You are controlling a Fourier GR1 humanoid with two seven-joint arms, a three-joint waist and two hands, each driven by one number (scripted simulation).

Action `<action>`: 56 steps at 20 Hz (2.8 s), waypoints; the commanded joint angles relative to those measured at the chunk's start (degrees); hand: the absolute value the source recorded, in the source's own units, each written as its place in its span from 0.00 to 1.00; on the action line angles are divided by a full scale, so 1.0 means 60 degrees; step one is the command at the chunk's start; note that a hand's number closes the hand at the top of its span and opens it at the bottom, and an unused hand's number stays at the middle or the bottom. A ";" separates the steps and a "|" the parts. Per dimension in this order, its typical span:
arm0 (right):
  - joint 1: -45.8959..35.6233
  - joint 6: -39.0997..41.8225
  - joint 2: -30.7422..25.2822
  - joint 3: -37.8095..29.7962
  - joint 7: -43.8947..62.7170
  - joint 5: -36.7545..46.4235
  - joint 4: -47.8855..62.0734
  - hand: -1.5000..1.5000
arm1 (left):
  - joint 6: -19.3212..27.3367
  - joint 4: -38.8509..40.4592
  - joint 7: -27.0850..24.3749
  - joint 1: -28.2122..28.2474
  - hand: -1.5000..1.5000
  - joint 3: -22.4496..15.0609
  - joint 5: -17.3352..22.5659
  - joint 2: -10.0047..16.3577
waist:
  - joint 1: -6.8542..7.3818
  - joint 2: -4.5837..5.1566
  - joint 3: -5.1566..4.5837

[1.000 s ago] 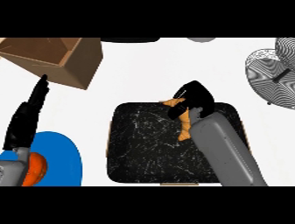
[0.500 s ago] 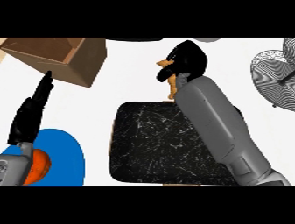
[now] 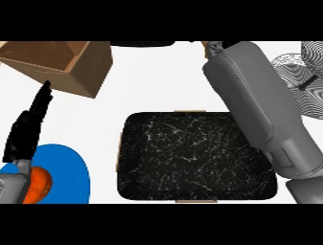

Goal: Pick the croissant from the tray and place it in the tiered basket

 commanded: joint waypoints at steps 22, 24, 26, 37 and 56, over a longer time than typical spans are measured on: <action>-0.0968 0.2699 -0.3293 -0.0868 -0.1142 0.1389 0.1819 1.00 | -0.0228 -0.0504 0.0307 0.0181 0.50 0.0158 -0.0307 -0.0352 | 0.0060 0.0035 0.0004; -0.0655 0.2905 -0.3827 -0.0774 -0.1502 0.1594 0.2141 1.00 | -0.0431 -0.0056 0.0066 -0.0058 0.50 0.0473 -0.0175 -0.0092 | -0.0013 0.0059 0.0002; -0.0267 0.2534 -0.4071 -0.0744 -0.1877 0.1784 0.2422 1.00 | -0.0360 -0.0245 0.0013 0.0265 0.50 0.0464 -0.0282 -0.0103 | 0.0047 0.0065 0.0008; 0.0414 0.2579 -0.4944 -0.1938 -0.4232 0.0821 0.2956 1.00 | -0.0082 -0.0534 0.0370 0.0071 0.50 0.0086 -0.0847 -0.0763 | -0.0007 0.0044 0.0016; 0.1612 0.0987 -0.4601 -0.4608 -0.5158 -0.1688 0.2684 0.00 | -0.0473 -0.0254 0.0236 0.0094 0.50 0.0532 -0.0698 -0.0760 | -0.0074 0.0037 0.0014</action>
